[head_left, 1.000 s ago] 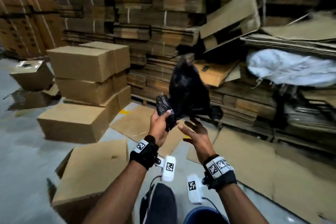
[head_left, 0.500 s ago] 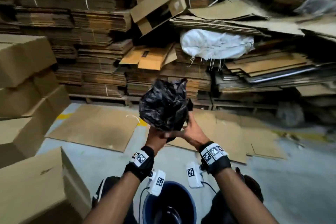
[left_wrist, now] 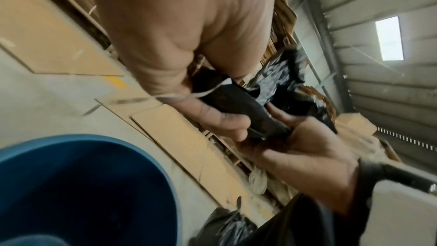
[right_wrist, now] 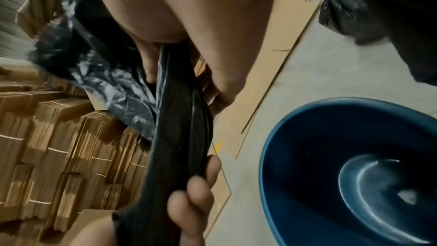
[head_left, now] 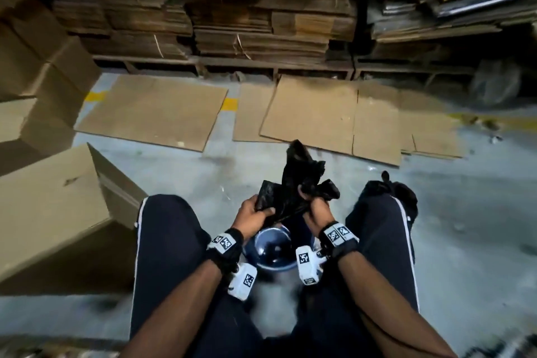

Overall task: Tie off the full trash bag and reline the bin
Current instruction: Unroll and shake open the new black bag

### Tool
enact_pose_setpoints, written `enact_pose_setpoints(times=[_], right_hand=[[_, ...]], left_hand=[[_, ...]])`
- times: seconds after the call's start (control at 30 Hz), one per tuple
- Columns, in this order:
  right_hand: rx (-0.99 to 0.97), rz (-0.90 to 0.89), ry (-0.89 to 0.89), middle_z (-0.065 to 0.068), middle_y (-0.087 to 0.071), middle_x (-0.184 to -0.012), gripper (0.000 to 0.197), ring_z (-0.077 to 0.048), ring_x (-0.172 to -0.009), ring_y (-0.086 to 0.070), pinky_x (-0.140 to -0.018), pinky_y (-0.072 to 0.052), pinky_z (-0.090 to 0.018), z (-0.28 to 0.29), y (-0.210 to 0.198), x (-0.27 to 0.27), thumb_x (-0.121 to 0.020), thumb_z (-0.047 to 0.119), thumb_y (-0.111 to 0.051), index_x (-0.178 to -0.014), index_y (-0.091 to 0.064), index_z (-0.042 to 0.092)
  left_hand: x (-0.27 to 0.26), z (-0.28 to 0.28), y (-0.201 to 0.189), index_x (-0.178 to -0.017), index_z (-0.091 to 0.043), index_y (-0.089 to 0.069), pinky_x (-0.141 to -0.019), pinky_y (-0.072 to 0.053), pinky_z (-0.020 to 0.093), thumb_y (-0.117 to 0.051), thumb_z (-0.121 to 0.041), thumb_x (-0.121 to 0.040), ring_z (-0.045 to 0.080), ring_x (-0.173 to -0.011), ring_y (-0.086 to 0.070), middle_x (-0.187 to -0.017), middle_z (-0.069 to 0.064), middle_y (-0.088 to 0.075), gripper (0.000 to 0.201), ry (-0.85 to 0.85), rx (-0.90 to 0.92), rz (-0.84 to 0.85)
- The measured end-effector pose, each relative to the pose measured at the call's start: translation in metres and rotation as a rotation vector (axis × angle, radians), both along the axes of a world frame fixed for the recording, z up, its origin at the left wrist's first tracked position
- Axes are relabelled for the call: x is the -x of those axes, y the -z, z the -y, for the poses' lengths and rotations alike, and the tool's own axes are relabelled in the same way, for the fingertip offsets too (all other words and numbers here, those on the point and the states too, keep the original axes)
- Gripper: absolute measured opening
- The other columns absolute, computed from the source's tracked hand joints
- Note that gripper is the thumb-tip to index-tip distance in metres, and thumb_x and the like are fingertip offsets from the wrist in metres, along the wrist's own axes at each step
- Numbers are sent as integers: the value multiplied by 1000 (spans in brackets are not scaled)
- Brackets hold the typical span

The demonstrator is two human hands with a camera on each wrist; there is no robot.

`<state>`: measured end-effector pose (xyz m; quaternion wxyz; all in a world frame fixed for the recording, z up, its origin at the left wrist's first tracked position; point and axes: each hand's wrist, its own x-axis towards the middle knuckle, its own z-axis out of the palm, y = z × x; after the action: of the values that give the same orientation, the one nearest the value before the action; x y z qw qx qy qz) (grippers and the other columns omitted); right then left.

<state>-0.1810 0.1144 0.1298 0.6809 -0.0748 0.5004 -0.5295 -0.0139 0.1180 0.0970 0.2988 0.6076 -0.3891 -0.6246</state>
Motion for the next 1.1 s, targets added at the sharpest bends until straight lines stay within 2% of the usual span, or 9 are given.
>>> enact_pose_setpoints(times=[0.1, 0.23, 0.4, 0.5, 0.63, 0.7, 0.9, 1.0, 1.1], right_hand=[[28, 154, 24, -16, -75, -105, 30, -25, -91, -75, -73, -62, -33, 7, -1, -3, -93, 7, -50, -119, -63, 0], [134, 190, 29, -14, -73, -109, 39, -24, -95, -73, -80, -60, -36, 16, -5, 5, -83, 7, -64, -121, -62, -1], [233, 93, 52, -10, -69, -108, 57, -18, -93, -70, -87, -58, -38, 27, -5, 20, -77, 4, -76, -130, -59, -5], [253, 116, 7, -4, -71, -86, 15, -15, -78, -68, -85, -57, -34, 33, -11, 19, -88, 23, -69, -91, -76, 10], [291, 297, 72, -9, -73, -97, 45, -25, -106, -66, -109, -42, -44, 39, -18, 24, -103, 37, -46, -84, -74, 8], [339, 353, 80, -9, -72, -94, 44, -28, -109, -65, -113, -40, -46, 37, -20, 23, -97, 44, -51, -76, -68, 8], [391, 250, 108, 3, -39, -45, 36, -14, -53, -50, -72, -54, -29, 34, -25, 22, -83, 25, -74, -62, -46, 19], [364, 255, 164, 7, -22, -40, 54, -10, -35, -24, -47, -36, -24, 34, -23, 21, -93, 37, -63, -51, -32, 24], [330, 219, 169, 7, -16, -43, 61, -14, -40, -10, -43, -24, -27, 34, -20, 20, -102, 56, -43, -55, -17, 25]], left_hand=[[0, 5, -8, -98, -7, -73, -91, -57, 58, -72, -1, -84, 41, -100, -72, -103, 18, -76, 16, -62, -29, -44], [8, 18, -28, -103, 14, -66, -73, -63, 46, -65, 11, -88, 41, -86, -73, -100, 27, -73, 16, -153, -42, -126], [12, 26, -38, -104, 8, -70, -78, -63, 42, -66, 7, -89, 37, -84, -75, -98, 23, -76, 16, -138, -70, -218], [7, 30, -42, -105, 7, -70, -77, -63, 38, -66, 5, -90, 30, -87, -76, -99, 18, -77, 16, -203, -88, -276], [4, 36, -52, -106, 0, -71, -65, -62, 30, -67, -1, -91, 18, -84, -75, -100, 12, -78, 15, -243, -88, -330], [4, 36, -54, -109, 0, -72, -74, -64, 35, -68, -5, -92, 22, -90, -75, -103, 13, -77, 18, -209, -97, -366], [4, 31, -53, -121, 1, -66, -89, -60, 37, -65, -7, -95, 29, -105, -72, -114, 18, -74, 27, -33, -60, -397], [7, 28, -51, -120, -9, -69, -93, -58, 35, -71, -15, -93, 23, -106, -72, -113, 9, -76, 28, 94, 118, -235], [12, 24, -44, -110, -16, -72, -95, -57, 37, -76, -25, -90, 16, -100, -73, -102, -1, -78, 22, 138, 271, -6]])
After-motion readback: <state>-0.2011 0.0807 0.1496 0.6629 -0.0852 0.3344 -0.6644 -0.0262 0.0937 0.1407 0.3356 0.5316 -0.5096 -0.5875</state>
